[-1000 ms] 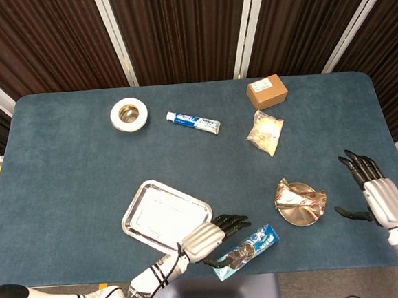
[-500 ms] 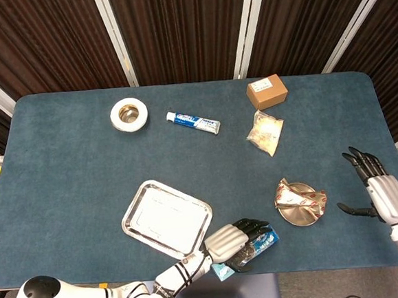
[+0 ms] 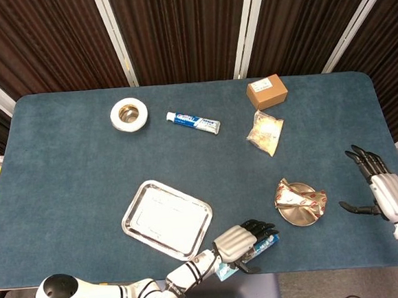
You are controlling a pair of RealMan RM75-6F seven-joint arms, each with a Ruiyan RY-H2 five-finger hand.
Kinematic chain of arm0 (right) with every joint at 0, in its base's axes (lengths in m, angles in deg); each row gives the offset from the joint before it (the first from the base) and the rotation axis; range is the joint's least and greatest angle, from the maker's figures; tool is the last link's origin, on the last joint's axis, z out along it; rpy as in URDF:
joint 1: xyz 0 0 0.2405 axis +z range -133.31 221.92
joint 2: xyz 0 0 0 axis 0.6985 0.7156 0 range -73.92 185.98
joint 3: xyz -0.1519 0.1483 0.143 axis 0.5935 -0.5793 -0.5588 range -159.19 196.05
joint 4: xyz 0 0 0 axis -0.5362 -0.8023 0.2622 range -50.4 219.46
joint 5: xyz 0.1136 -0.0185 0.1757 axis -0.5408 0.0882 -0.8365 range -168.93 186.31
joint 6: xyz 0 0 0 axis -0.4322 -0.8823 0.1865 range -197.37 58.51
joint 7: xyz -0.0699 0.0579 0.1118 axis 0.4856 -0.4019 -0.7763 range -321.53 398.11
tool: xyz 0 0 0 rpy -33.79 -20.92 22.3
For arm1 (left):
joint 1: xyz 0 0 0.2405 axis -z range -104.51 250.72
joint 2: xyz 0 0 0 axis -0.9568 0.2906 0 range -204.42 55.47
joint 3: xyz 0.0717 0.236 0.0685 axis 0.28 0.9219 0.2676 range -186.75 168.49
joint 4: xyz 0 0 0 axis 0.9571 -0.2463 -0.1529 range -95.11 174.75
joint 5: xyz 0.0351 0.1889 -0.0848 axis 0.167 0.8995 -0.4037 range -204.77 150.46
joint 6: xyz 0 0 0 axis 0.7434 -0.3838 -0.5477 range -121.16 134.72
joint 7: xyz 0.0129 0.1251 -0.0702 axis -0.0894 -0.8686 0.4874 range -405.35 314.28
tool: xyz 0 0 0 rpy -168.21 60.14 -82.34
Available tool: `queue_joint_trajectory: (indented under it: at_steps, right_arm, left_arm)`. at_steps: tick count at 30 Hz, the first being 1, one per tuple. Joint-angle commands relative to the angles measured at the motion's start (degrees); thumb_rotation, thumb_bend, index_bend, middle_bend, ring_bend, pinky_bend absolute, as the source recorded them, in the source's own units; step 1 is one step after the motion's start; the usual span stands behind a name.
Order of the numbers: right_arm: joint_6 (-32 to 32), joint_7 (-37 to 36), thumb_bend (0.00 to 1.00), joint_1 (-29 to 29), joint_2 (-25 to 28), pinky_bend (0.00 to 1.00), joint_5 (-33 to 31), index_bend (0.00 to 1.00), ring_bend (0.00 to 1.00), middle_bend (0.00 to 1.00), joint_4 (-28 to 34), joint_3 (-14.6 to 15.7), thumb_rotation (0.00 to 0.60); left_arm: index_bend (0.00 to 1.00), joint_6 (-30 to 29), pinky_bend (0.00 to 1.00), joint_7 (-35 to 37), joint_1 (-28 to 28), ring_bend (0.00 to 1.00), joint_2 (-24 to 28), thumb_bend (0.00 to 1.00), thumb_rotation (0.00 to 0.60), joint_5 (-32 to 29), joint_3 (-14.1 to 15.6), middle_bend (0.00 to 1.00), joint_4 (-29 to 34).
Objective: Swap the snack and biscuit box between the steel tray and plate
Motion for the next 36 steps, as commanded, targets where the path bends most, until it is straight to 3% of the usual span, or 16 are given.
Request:
queue_joint_trajectory:
  at_steps: [1, 6, 9, 12, 14, 16, 20, 23, 28, 36]
  right_arm:
    - [0.13, -0.55, 0.25, -0.02, 0.19, 0.0, 0.13, 0.0, 0.0, 0.0, -0.06, -0.07, 0.585]
    - [-0.05, -0.94, 0.24, -0.25, 0.41, 0.0, 0.16, 0.0, 0.0, 0.0, -0.19, -0.27, 0.584]
    - [-0.03, -1.02, 0.25, -0.35, 0.51, 0.0, 0.16, 0.0, 0.0, 0.0, -0.16, -0.35, 0.583]
    - [0.07, -1.05, 0.24, -0.41, 0.59, 0.0, 0.2, 0.0, 0.0, 0.0, -0.13, -0.4, 0.581]
    - [0.15, -0.95, 0.25, -0.44, 0.62, 0.0, 0.18, 0.0, 0.0, 0.0, -0.09, -0.44, 0.58]
    - [0.19, -0.8, 0.25, -0.48, 0.6, 0.0, 0.15, 0.0, 0.0, 0.0, -0.02, -0.5, 0.58]
    - [0.25, -0.36, 0.25, -0.56, 0.56, 0.0, 0.19, 0.0, 0.0, 0.0, 0.15, -0.54, 0.581]
    - [0.29, 0.01, 0.25, -0.62, 0.55, 0.0, 0.31, 0.0, 0.0, 0.0, 0.34, -0.52, 0.581]
    - [0.52, 0.62, 0.25, -0.63, 0.51, 0.0, 0.42, 0.0, 0.0, 0.0, 0.58, -0.49, 0.581]
    - [0.71, 0.74, 0.25, -0.66, 0.58, 0.0, 0.71, 0.0, 0.0, 0.0, 0.79, -0.43, 0.579]
  left_arm:
    - [0.0, -0.67, 0.07, -4.53, 0.53, 0.0, -1.13, 0.27, 0.511, -0.65, 1.36, 0.0, -1.9]
    - [0.0, -3.69, 0.1, -11.29, 0.15, 0.0, -2.23, 0.27, 0.524, -0.75, 2.68, 0.0, -2.56]
    - [0.0, -4.9, 0.18, -15.3, -0.15, 0.0, -2.53, 0.26, 0.547, -1.33, 3.38, 0.0, -2.63]
    - [0.0, -6.26, 0.36, -18.53, -0.63, 0.06, -2.66, 0.27, 0.593, -1.81, 3.91, 0.0, -2.47]
    - [0.0, -7.47, 0.59, -19.06, -1.15, 0.18, -2.8, 0.28, 0.6, -1.4, 4.21, 0.03, -2.43]
    - [0.0, -8.09, 0.76, -18.84, -1.5, 0.26, -2.62, 0.29, 0.6, -0.77, 4.53, 0.09, -2.42]
    - [0.08, -9.25, 0.95, -15.92, -2.0, 0.43, -2.19, 0.34, 0.6, 1.77, 5.13, 0.22, -2.67]
    - [0.21, -9.95, 1.0, -13.41, -2.23, 0.55, -1.96, 0.42, 0.6, 3.77, 5.55, 0.34, -3.4]
    - [0.39, -11.19, 1.0, -9.17, -2.48, 0.67, -1.62, 0.58, 0.6, 7.08, 6.27, 0.52, -4.34]
    - [0.53, -13.36, 1.0, -5.45, -2.85, 0.76, -0.51, 0.62, 0.6, 11.12, 7.12, 0.64, -4.84]
